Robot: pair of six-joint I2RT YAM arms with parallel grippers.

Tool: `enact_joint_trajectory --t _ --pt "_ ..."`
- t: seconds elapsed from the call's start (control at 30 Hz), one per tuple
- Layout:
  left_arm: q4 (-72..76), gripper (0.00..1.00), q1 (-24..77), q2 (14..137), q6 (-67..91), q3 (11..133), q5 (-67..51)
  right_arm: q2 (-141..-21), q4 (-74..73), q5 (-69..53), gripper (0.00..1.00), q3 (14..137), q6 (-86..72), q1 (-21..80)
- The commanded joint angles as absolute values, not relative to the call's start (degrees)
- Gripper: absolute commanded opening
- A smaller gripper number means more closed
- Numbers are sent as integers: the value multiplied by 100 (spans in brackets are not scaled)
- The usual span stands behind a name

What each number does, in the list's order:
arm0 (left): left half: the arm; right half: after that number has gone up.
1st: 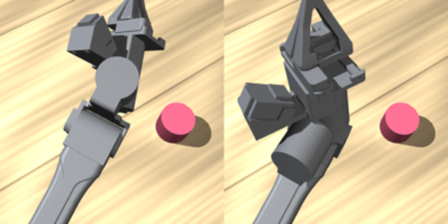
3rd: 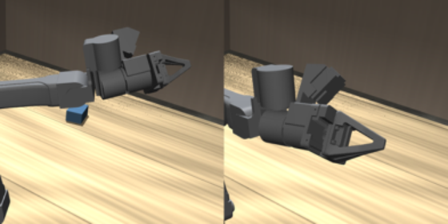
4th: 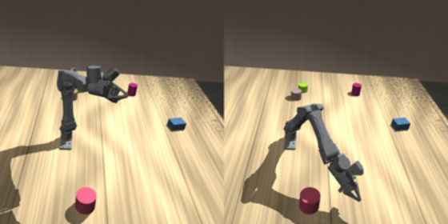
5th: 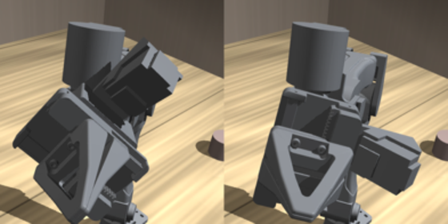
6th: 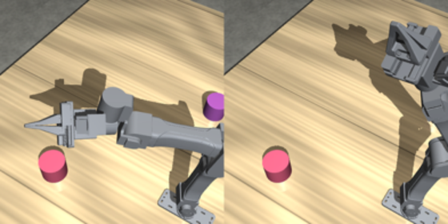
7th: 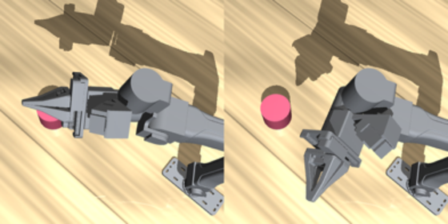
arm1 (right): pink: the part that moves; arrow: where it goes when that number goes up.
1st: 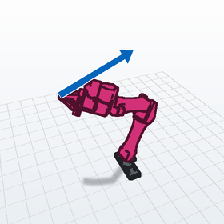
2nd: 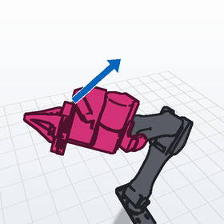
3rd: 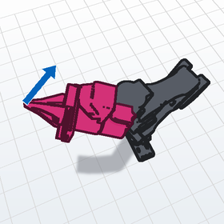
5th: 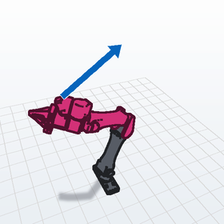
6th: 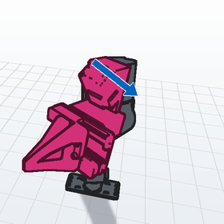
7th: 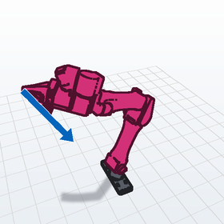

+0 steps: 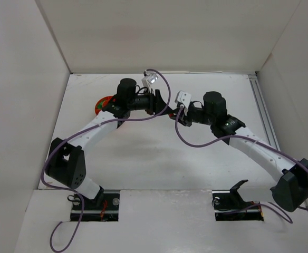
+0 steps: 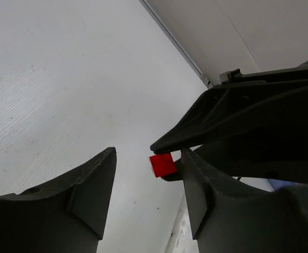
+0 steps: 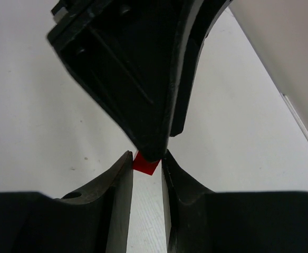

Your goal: Sort the legos into containers by color

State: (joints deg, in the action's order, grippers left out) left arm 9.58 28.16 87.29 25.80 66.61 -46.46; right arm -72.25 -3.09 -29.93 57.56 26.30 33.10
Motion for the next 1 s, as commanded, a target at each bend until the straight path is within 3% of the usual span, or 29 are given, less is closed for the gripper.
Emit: enact_joint_trajectory --t 0.0,0.17,0.27,0.43,0.53,0.73,0.87,0.97 --pt "747 50 2962 8648 2294 6926 -4729 -7286 176 -2865 17 6117 2558 3375" --pt "888 52 2962 8525 2294 6855 -4781 -7286 176 -2786 17 6117 2558 3375" --pt "966 44 2962 8525 2294 6794 -4913 -7286 176 -2725 17 6117 2558 3375" --pt "1020 22 3015 8473 2163 6741 -5027 -7338 316 -2409 19 6117 2277 3375" --pt "958 17 3067 8473 2109 6741 -5027 -7339 377 -2224 19 6179 2111 3322" --pt "853 17 3120 8420 1995 6741 -5089 -7392 694 -1521 19 6127 1741 3322" --pt "800 0 3173 8473 1995 6794 -5089 -7269 1272 -1161 21 5995 1363 3322" --pt "738 0 3173 8534 1995 6855 -5089 -7269 1502 -853 27 5854 1161 3445"
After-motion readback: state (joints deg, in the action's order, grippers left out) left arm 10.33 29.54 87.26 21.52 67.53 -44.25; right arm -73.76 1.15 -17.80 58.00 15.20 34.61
